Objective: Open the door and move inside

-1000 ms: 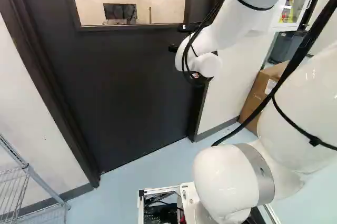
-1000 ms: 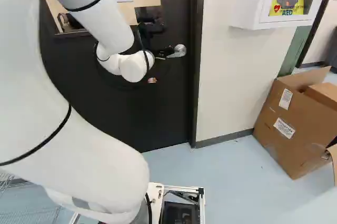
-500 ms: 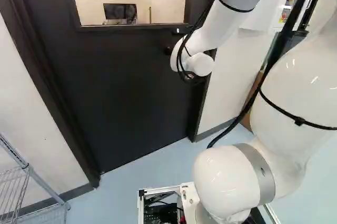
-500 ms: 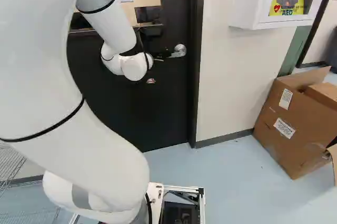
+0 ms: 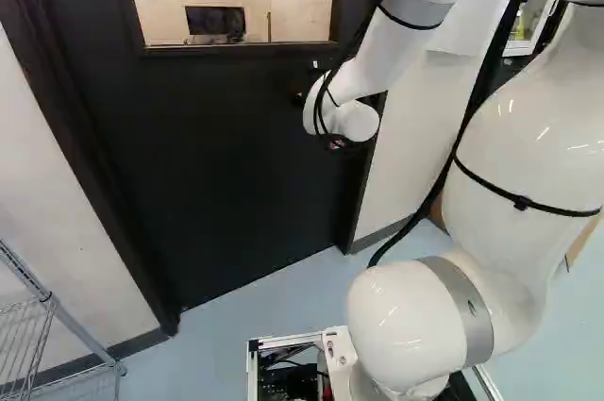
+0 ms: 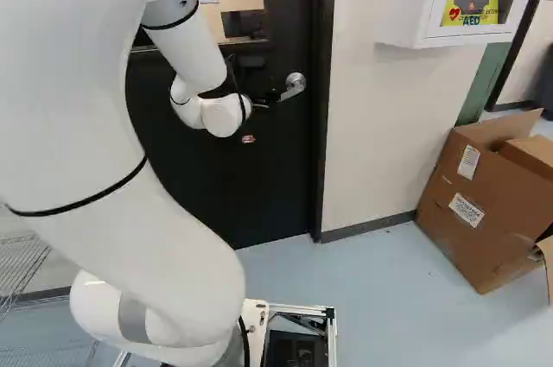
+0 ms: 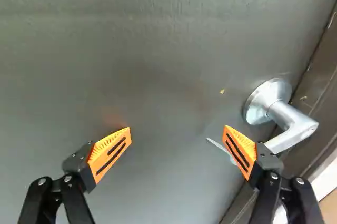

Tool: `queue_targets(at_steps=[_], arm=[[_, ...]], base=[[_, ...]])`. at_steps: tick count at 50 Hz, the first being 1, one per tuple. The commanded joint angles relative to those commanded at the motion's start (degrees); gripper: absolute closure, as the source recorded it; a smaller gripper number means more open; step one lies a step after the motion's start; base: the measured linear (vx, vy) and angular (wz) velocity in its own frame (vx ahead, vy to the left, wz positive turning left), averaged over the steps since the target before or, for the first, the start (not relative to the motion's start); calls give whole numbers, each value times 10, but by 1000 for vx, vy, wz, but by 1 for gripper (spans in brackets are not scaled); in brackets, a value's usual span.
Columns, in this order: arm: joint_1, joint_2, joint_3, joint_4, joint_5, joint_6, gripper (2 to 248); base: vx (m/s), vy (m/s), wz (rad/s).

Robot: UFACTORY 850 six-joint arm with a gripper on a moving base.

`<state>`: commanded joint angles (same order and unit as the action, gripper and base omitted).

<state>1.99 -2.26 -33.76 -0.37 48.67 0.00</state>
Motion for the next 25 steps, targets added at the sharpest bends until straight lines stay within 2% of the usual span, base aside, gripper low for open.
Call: queue_targets(at_steps=[25], arm=[[0,-30,3,0,0,0,3]], base=[[0,0,0]])
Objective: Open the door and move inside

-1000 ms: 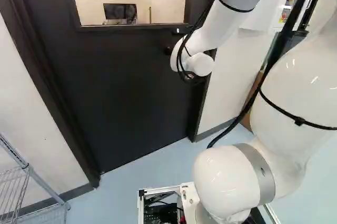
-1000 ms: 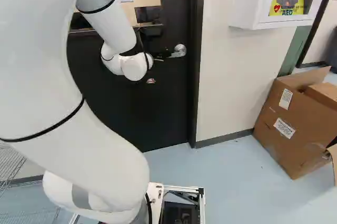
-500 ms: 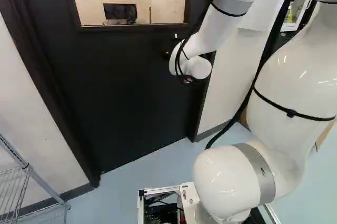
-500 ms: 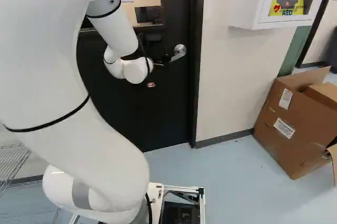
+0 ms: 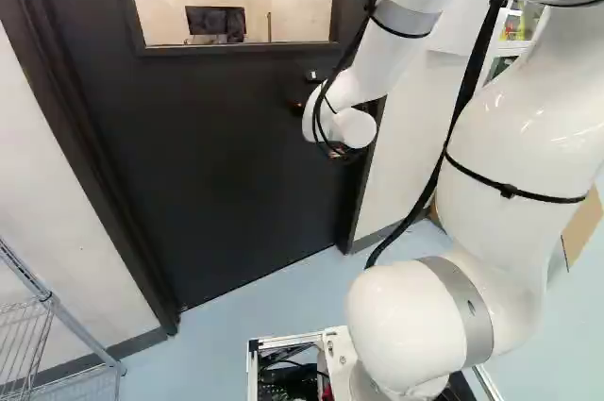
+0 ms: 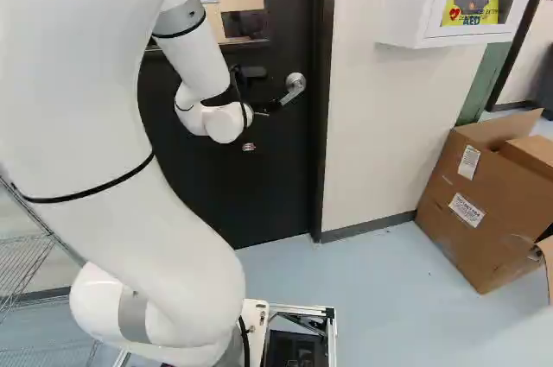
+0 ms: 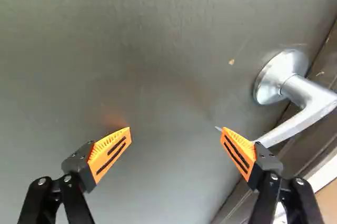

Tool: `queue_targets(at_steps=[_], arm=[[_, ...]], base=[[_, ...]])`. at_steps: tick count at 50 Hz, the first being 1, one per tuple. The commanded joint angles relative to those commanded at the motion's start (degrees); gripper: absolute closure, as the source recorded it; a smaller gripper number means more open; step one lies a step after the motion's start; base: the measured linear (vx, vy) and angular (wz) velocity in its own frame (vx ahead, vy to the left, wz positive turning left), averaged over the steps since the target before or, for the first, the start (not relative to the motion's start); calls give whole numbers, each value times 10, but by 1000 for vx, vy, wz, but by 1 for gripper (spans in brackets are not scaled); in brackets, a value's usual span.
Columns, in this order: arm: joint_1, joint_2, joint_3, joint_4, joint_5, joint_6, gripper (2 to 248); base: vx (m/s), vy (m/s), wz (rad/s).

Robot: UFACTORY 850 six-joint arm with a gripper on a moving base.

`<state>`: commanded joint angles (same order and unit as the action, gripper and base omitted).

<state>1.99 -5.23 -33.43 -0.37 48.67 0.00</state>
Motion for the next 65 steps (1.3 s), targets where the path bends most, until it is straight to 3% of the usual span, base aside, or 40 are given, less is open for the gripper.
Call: queue_targets(at_steps=[29,53,65], arm=[[0,-7,4,0,0,0,3],[-11,83,68,0,0,0,3],[-19,111,79,0,0,0,3]], base=[[0,0,0],[0,0,0],[0,0,0]])
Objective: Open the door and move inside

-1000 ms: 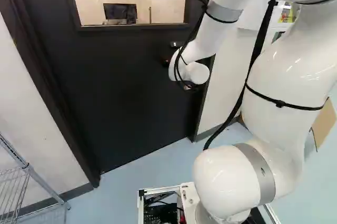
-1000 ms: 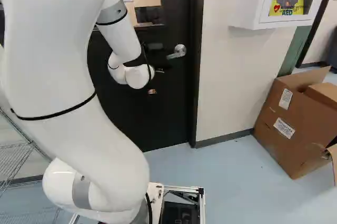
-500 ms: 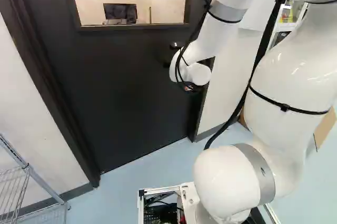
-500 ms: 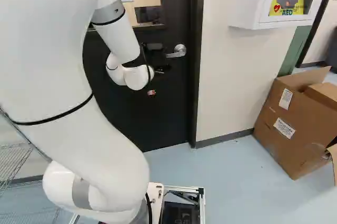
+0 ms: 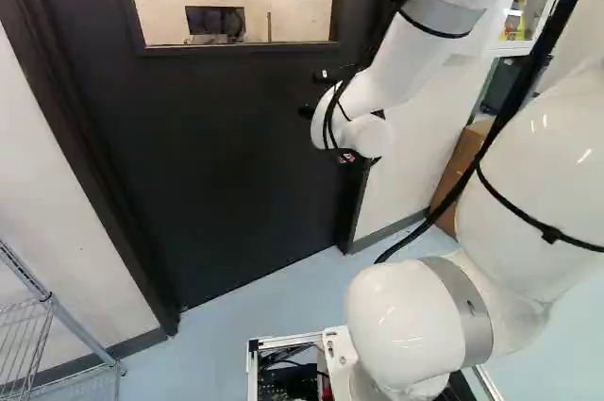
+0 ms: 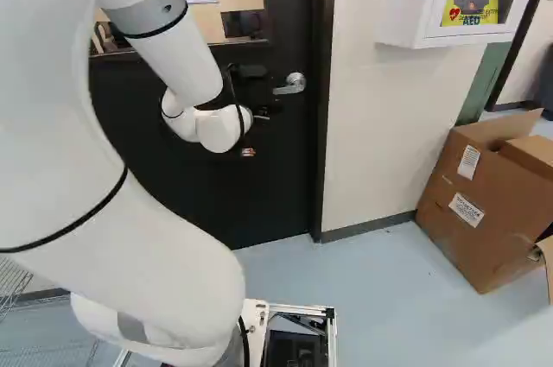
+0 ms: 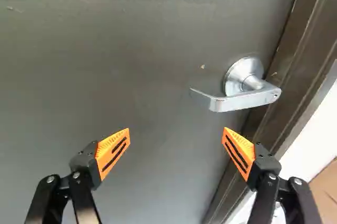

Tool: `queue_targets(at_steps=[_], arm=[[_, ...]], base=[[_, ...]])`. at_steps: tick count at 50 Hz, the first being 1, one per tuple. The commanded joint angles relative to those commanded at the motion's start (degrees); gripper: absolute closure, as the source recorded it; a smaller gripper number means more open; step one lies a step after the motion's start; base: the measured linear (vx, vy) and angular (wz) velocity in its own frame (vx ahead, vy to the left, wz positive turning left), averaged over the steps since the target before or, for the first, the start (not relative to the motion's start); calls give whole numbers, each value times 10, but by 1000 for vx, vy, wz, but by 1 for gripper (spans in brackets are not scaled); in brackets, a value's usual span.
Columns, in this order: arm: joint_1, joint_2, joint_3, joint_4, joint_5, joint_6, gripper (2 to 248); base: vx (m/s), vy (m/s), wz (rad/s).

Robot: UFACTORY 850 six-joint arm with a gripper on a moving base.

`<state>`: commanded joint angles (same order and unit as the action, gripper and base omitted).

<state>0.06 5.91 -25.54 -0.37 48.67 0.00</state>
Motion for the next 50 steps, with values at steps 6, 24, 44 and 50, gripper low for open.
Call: queue_targets(at_steps=[6,24,44,50], arm=[[-3,9,0,0,0,0,3],[-7,27,-7,0,0,0,3],[-16,22,-34,0,0,0,3],[-20,15,-43,0,0,0,3]], base=[[0,0,0],[0,0,0],[0,0,0],[0,0,0]])
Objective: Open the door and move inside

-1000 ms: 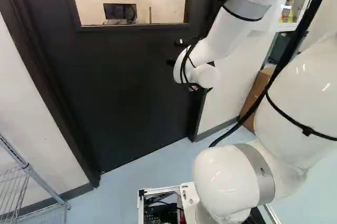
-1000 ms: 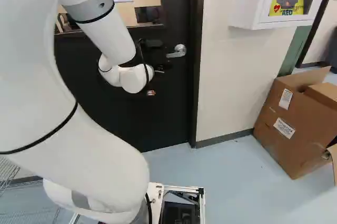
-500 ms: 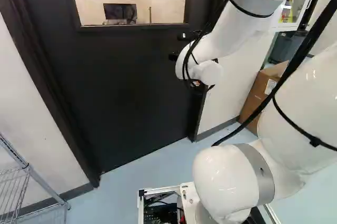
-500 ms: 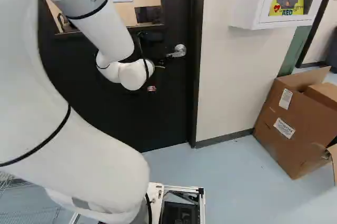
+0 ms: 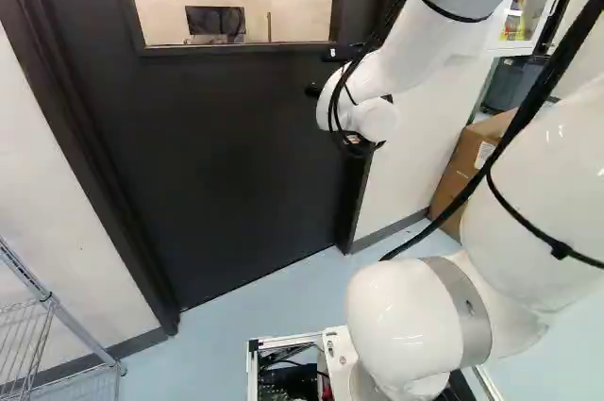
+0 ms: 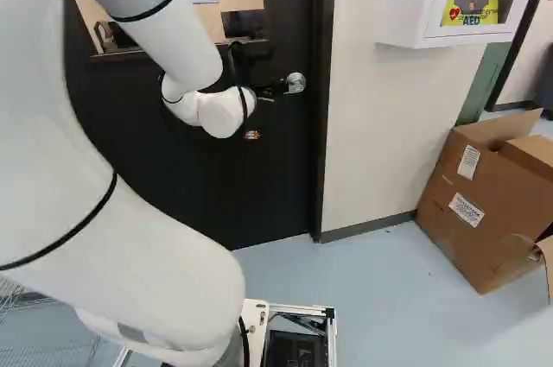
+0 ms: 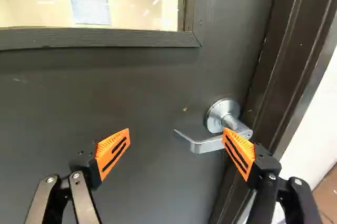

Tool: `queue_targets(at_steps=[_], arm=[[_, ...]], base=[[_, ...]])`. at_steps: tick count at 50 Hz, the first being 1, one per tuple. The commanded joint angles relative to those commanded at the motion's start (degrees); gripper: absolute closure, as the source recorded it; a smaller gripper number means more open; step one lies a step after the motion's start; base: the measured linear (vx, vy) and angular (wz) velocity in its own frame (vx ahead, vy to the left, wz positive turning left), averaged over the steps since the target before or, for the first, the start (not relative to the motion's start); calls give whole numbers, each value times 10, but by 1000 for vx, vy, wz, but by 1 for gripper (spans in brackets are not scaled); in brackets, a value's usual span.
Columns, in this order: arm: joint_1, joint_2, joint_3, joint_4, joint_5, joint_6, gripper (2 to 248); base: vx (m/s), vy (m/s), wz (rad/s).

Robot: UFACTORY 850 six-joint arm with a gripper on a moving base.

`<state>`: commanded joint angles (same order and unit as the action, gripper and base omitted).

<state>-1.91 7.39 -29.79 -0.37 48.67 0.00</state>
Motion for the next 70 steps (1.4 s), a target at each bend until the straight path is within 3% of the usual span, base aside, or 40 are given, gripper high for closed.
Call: queue_targets(at_steps=[29,70], arm=[[-10,-49,-47,0,0,0,3],[-10,-95,-45,0,0,0,3]], base=[[0,0,0],[0,0,0]])
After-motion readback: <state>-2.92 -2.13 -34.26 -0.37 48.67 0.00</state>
